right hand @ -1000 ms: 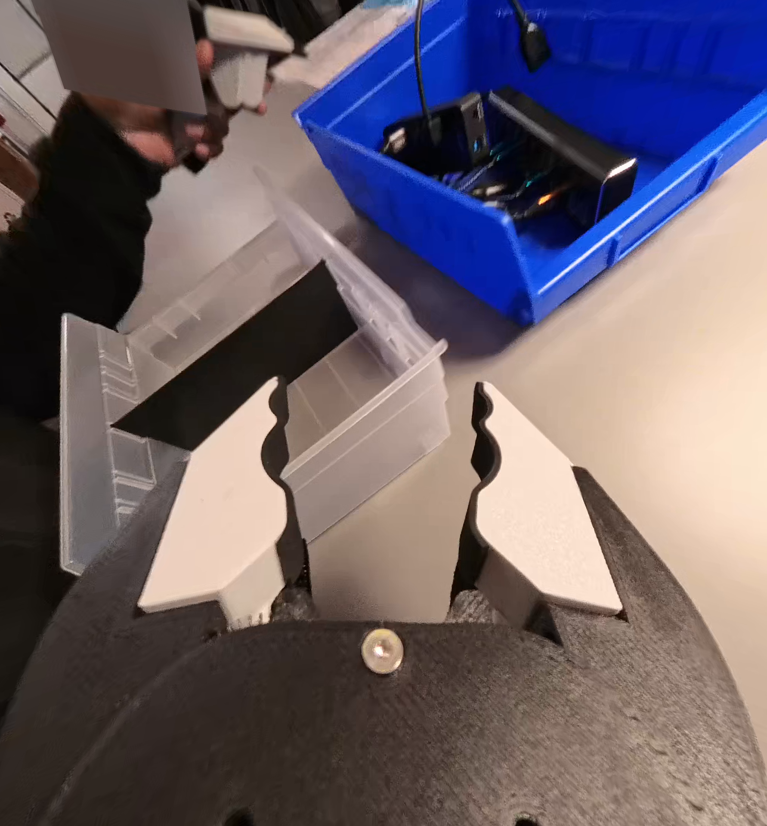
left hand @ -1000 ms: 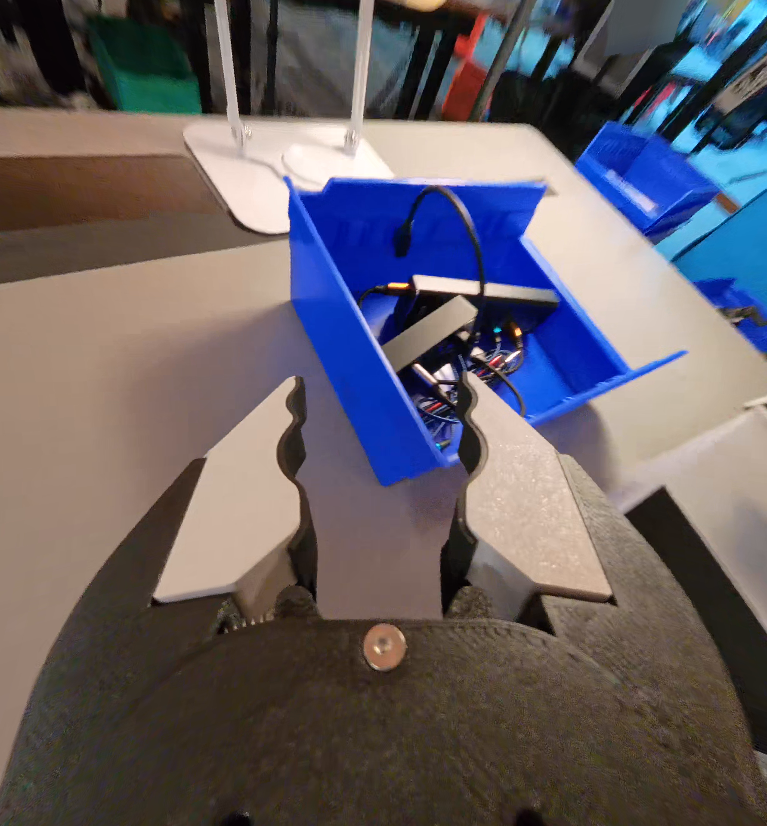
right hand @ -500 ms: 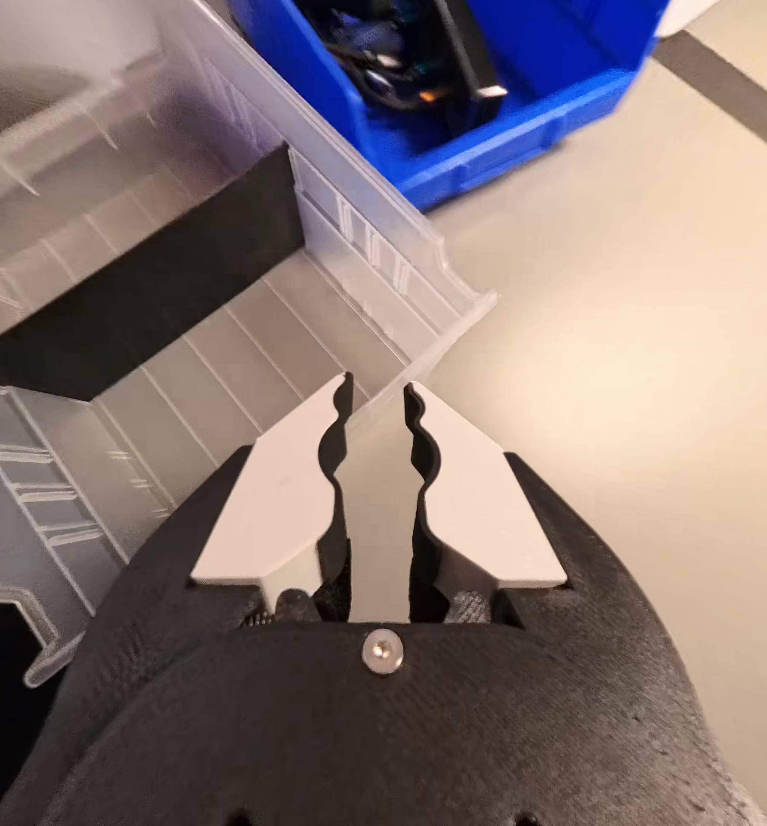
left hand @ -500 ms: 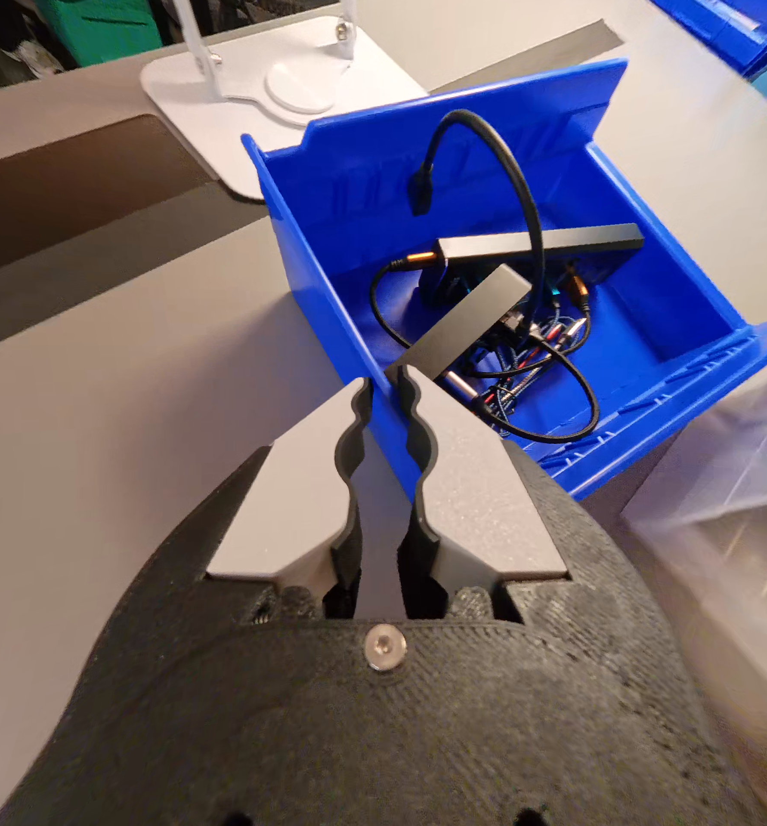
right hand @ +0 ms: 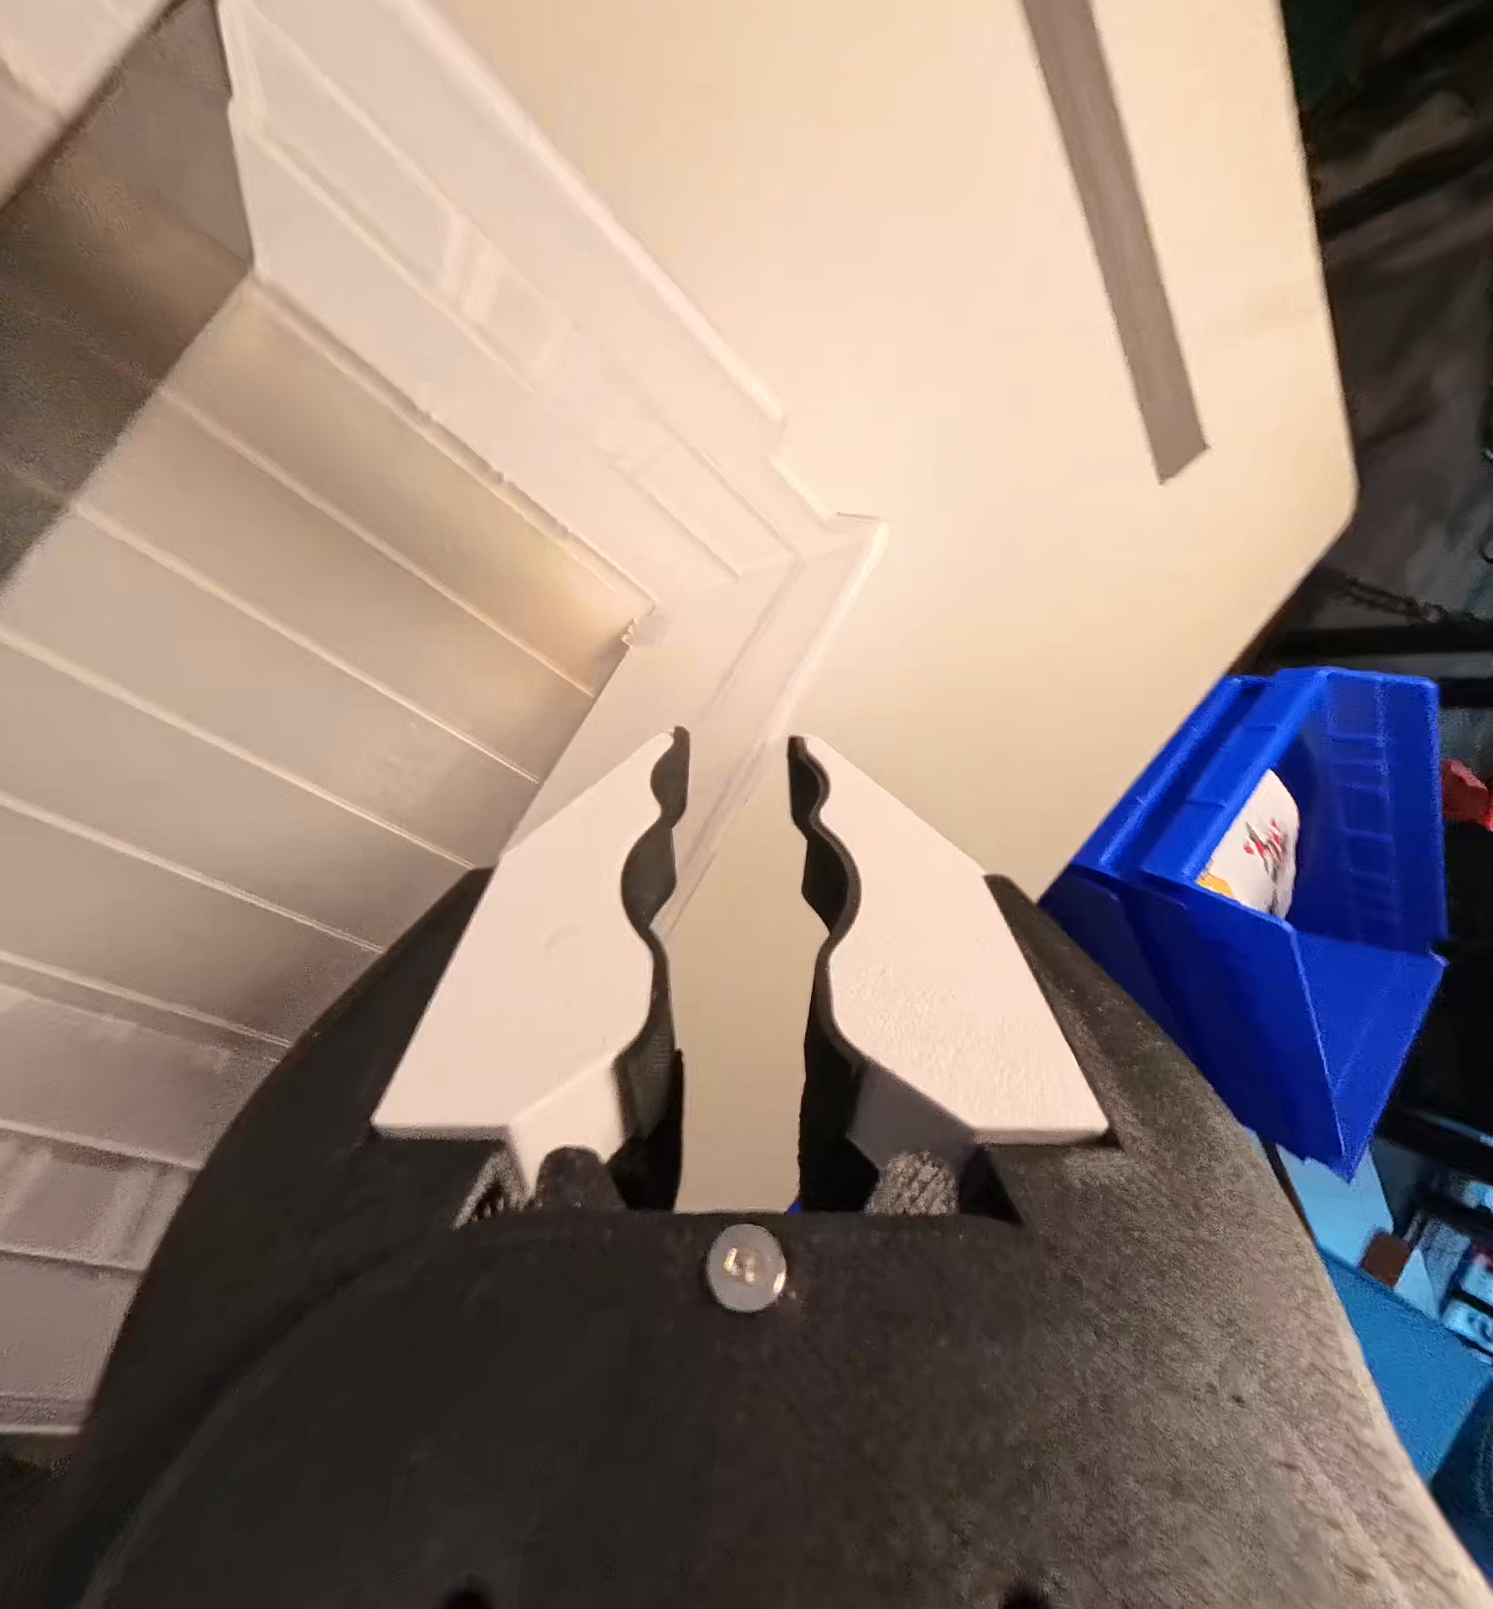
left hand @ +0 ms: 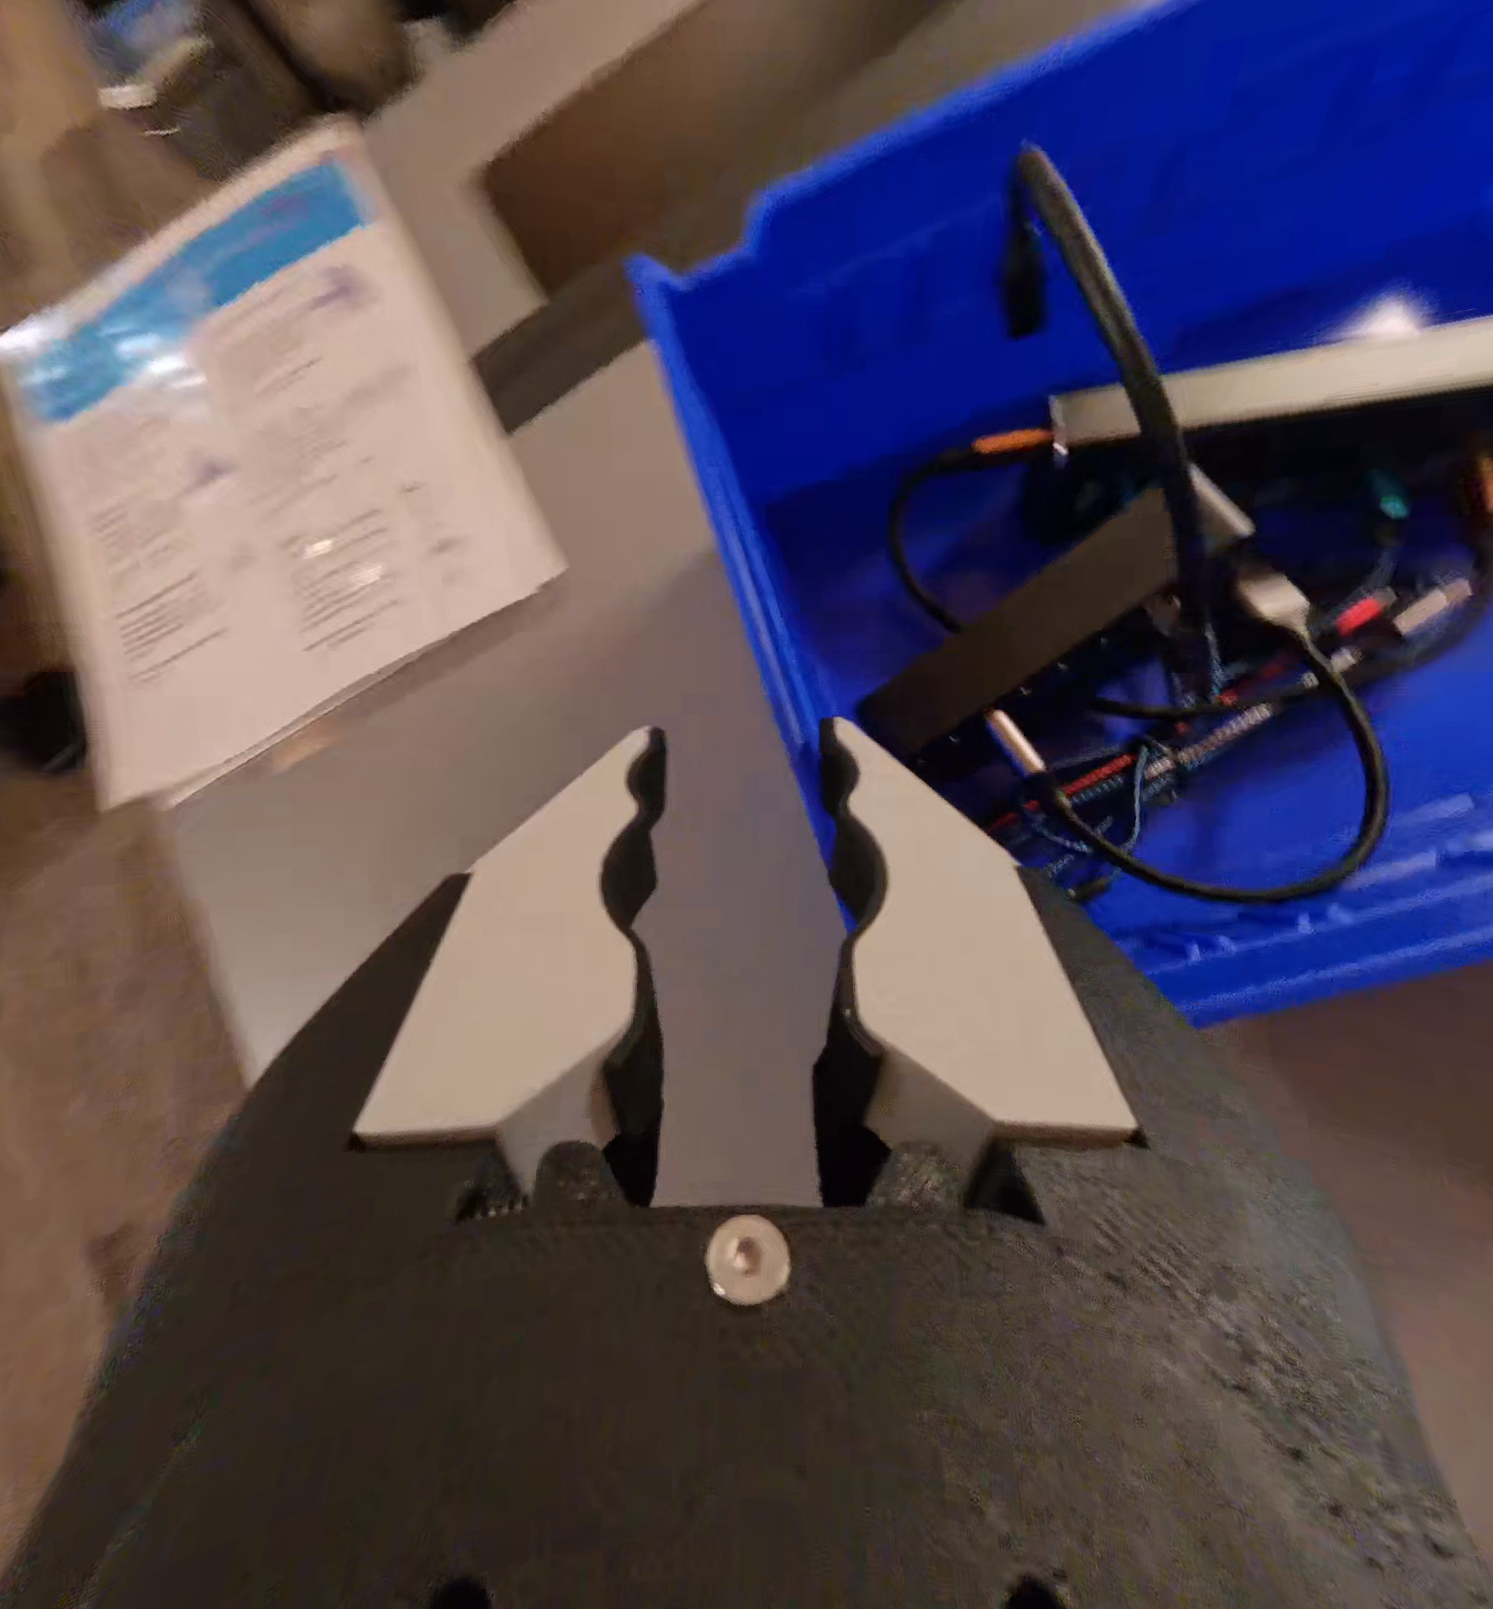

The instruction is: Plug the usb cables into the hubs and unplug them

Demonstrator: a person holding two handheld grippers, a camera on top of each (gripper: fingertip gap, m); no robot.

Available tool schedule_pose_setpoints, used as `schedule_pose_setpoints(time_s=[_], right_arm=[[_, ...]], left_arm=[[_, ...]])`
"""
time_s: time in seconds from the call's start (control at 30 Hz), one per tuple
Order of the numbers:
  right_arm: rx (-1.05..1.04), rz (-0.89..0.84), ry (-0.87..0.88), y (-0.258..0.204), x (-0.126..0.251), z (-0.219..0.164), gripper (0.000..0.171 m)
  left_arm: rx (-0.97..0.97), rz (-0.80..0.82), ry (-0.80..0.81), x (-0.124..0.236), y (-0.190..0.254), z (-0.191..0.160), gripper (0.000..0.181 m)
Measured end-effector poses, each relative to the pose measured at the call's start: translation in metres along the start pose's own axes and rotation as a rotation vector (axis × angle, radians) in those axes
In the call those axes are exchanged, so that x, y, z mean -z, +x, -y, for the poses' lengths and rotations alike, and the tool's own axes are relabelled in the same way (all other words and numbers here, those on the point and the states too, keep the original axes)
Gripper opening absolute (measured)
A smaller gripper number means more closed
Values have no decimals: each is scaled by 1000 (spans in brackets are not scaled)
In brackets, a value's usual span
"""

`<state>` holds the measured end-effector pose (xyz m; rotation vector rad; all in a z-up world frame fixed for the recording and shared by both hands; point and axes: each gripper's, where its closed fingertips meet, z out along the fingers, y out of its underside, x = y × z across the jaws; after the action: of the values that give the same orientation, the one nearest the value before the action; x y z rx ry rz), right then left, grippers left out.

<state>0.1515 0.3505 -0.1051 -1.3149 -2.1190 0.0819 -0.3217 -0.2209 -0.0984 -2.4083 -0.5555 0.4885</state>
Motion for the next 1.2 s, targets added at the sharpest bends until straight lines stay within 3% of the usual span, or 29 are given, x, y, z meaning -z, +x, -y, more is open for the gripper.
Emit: schedule_pose_setpoints(time_s=[0.03,0.13,0.23,0.37,0.47,0.6,0.63,0.73,0.87,1.07,1.13,1.2], right_arm=[[-29,-20,18,4,5,3,26],[-128,-31,123,4,27,25,29],[-191,188,302,-45,45,79,32],[-109,513,330,-144,45,136,43],[-36,609,256,-199,29,155,55],[39,569,125,-227,-4,153,62],[68,558,100,-231,-11,149,61],[94,598,112,-242,-10,146,43],[168,588,99,-236,-5,127,42],[253,530,-11,-209,6,67,35],[235,448,-57,-191,9,47,40],[123,376,-25,-176,14,44,45]], left_arm=[[33,74,18,14,-12,0,48],[70,111,152,57,4,27,57],[-9,-135,222,70,99,65,57],[-227,-352,-15,30,213,62,60],[-327,-409,-174,-10,260,53,60],[-413,-248,-365,-55,255,36,52],[-438,-226,-398,-59,252,31,42],[-489,-226,-411,-56,252,24,42],[-552,-275,-458,-33,249,-5,39],[-570,-293,-622,23,215,-84,32],[-528,-228,-603,38,200,-98,39],[-428,-208,-476,51,201,-91,48]])
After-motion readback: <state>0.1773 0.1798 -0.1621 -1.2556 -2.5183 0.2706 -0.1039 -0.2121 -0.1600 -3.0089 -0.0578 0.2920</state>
